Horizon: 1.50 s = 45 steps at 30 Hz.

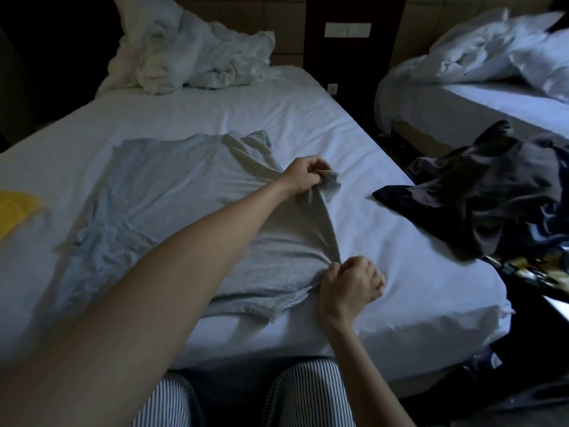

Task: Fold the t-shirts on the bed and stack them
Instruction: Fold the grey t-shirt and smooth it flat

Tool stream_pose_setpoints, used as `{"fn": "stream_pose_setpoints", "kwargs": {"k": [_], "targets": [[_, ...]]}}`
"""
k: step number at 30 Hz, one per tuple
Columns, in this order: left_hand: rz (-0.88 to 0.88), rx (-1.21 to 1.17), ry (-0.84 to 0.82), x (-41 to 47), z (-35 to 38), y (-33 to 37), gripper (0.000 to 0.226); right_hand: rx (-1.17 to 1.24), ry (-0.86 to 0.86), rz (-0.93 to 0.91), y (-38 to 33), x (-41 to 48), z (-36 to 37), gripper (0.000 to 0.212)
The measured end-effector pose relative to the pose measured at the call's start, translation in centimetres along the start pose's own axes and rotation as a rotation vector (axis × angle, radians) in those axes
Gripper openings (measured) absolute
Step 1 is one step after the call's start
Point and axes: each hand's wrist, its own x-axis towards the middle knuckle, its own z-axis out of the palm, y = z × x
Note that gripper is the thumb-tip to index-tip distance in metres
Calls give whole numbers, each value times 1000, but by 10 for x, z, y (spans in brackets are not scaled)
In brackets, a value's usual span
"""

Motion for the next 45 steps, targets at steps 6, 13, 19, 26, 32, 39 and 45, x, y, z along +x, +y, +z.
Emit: {"fn": "stream_pose_setpoints", "kwargs": {"k": [6,13,19,26,32,39,45], "targets": [[-192,510,-179,4,1,-26,41,-22,-169,-13,-2,3,-4,44],[67,831,-177,-4,-5,-12,45,-53,-394,43,-21,28,-4,40],[310,797,-71,6,-26,6,21,-7,-526,-98,-27,97,18,58],[369,423,-17,32,-42,22,17,118,-716,-399,-51,159,33,32],[364,149,-57,50,-24,24,13,516,-1099,155,-45,176,20,65],[322,575,-226,62,-12,9,34,417,-550,222,-6,164,19,16],[131,892,-286,55,11,-11,58,221,-366,44,15,136,21,45]]}}
